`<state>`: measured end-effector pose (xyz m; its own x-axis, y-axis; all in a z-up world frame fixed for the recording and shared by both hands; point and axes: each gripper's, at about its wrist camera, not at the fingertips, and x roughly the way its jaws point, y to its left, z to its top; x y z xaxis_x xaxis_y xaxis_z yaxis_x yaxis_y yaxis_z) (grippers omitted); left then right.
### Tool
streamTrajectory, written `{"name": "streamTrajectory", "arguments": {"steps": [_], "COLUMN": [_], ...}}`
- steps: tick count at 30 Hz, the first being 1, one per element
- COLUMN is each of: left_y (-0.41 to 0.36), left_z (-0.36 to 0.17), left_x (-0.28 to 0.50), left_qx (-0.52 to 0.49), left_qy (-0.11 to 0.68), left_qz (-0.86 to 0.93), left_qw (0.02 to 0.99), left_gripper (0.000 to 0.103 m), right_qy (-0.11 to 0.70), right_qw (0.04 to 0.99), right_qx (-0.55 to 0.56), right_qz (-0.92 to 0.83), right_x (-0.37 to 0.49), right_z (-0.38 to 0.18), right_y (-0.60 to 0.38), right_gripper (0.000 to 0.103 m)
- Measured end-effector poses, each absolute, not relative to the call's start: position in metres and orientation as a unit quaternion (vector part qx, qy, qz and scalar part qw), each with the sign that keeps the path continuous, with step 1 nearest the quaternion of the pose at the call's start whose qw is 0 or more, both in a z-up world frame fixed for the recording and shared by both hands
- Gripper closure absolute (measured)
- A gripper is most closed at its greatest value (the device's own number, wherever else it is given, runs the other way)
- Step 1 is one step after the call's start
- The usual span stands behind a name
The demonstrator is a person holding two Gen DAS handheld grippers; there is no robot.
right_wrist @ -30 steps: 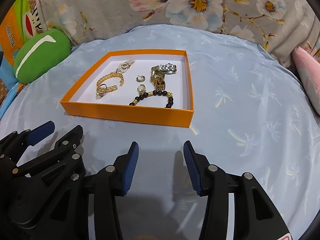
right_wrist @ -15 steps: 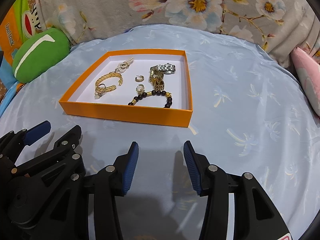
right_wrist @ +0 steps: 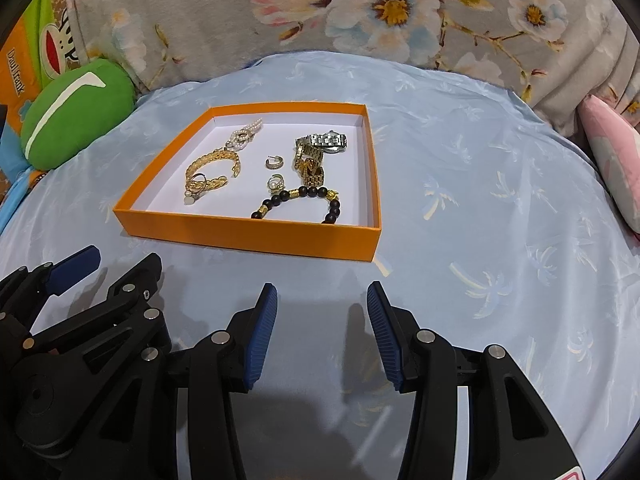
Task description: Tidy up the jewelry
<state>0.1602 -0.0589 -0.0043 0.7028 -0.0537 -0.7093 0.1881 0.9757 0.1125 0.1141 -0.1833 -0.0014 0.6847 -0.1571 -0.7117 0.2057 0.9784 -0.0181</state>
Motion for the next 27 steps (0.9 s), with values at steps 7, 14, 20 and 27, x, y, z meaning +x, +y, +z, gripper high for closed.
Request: {"name": "streamTrajectory", "arguments": {"steps": [7,14,20,27], "left_y": [-0.059,-0.0604,-0.0605,-0.0602], "left_z": [-0.0035,-0.003,-0.0028,-0.0029], "left_x": [0.1646,0.1653,0.1648,0.1647], "left_qx": [0.081,0.082,0.082,0.082], "left_qy": [0.377,0.375,0.374,0.373], "left_qz": [-0.064,-0.061,-0.06,-0.06], "left_qw": [0.92,0.921,0.922,0.922], "left_gripper": [0.048,0.048,0.048,0.048], "right_qy": [0.377,0.376,0.375,0.375], "right_qw": [0.92,0.921,0.921,0.921], "right_qx": [0.026,0.025,0.025,0.025], "right_qz": [-0.102,-0.102,-0.103,-0.102], "right_x": [0.1176,0.1186,0.1194,0.1196], "right_z": [0.0009,0.0011,0.001,0.0007], "right_y": [-0.1829,-0.183,-0.1831,-0.1839], "right_gripper": [0.055,0.055,0.055,0.055]}}
